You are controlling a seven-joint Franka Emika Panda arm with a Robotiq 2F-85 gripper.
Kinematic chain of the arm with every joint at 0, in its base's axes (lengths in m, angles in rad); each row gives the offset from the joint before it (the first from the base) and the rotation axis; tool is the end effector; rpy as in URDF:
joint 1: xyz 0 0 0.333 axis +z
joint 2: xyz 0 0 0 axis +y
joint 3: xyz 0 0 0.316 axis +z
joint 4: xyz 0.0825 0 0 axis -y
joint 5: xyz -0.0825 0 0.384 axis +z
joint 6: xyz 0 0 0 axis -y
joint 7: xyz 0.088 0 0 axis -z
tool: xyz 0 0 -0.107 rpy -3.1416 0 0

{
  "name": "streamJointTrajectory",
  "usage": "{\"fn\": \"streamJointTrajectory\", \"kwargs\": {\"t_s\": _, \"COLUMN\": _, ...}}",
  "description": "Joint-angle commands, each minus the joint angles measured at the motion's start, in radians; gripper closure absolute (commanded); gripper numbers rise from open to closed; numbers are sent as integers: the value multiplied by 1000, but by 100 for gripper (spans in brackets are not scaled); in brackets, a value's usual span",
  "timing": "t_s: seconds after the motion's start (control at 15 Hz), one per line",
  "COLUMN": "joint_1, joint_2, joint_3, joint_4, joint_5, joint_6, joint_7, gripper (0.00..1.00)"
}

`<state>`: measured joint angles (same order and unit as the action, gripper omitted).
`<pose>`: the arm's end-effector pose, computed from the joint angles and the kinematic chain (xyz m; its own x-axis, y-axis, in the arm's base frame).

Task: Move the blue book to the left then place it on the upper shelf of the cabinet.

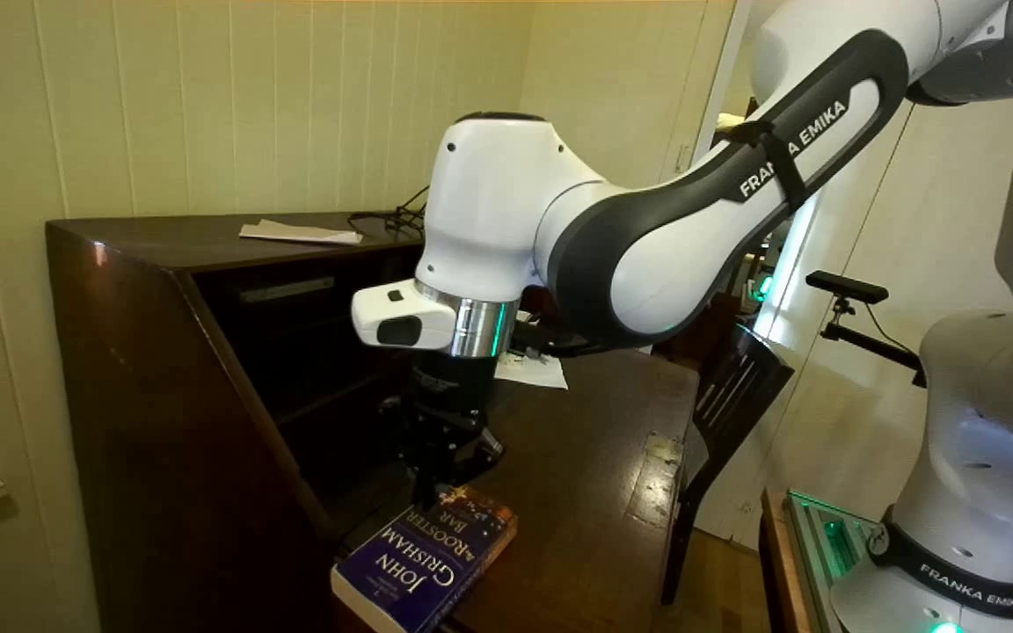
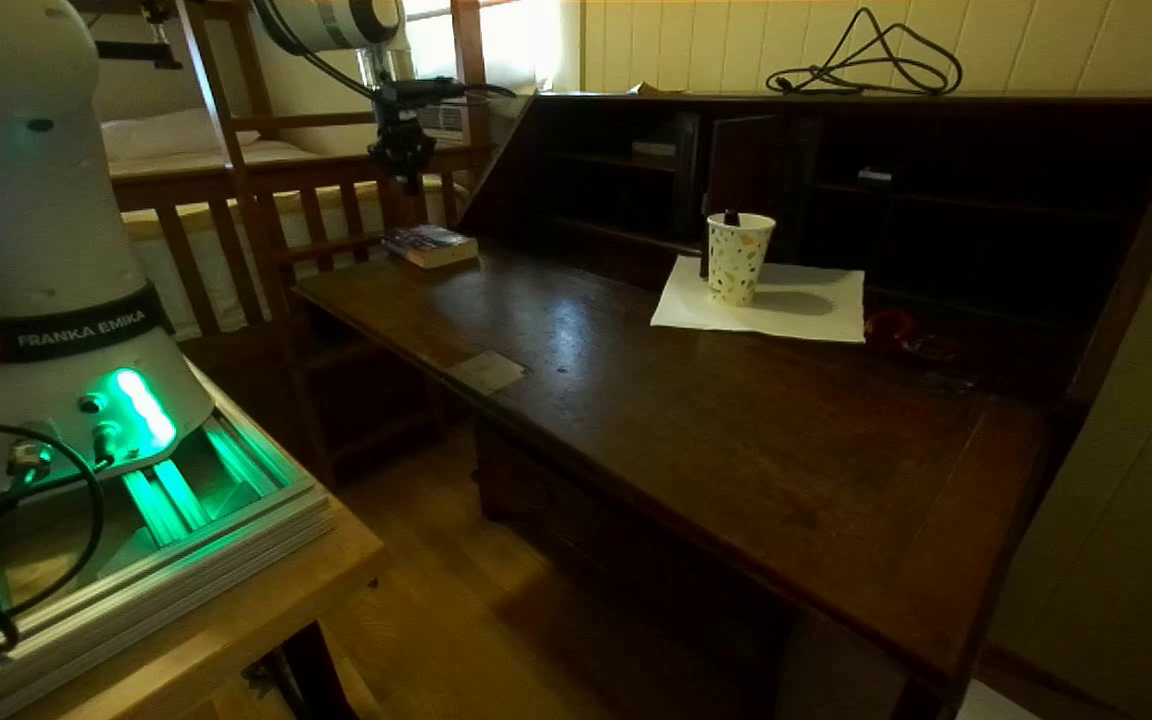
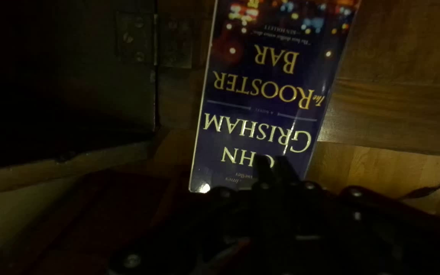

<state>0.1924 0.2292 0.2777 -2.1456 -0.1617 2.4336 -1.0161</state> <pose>0.5115 0.2569 0.3060 -0.0253 0.9997 -0.0076 0.9961 0.0259 0.0845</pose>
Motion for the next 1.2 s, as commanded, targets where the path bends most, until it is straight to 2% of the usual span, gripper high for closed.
{"fn": "streamJointTrajectory", "kwargs": {"t_s": 0.0, "joint_1": 23, "joint_2": 0, "joint_3": 8, "joint_4": 58, "joint_5": -24, "joint_6": -78, "joint_7": -10, "gripper": 59}}
{"fn": "streamJointTrajectory", "kwargs": {"t_s": 0.07, "joint_1": 13, "joint_2": -6, "joint_3": 2, "joint_4": 24, "joint_5": -4, "joint_6": -30, "joint_7": -1, "gripper": 78}}
{"fn": "streamJointTrajectory", "kwargs": {"t_s": 0.2, "joint_1": 22, "joint_2": -5, "joint_3": 7, "joint_4": 41, "joint_5": -4, "joint_6": -52, "joint_7": -1, "gripper": 63}}
{"fn": "streamJointTrajectory", "kwargs": {"t_s": 0.27, "joint_1": 23, "joint_2": -5, "joint_3": 7, "joint_4": 43, "joint_5": -4, "joint_6": -55, "joint_7": -2, "gripper": 59}}
{"fn": "streamJointTrajectory", "kwargs": {"t_s": 1.13, "joint_1": 23, "joint_2": -4, "joint_3": 7, "joint_4": 44, "joint_5": -4, "joint_6": -55, "joint_7": -3, "gripper": 59}}
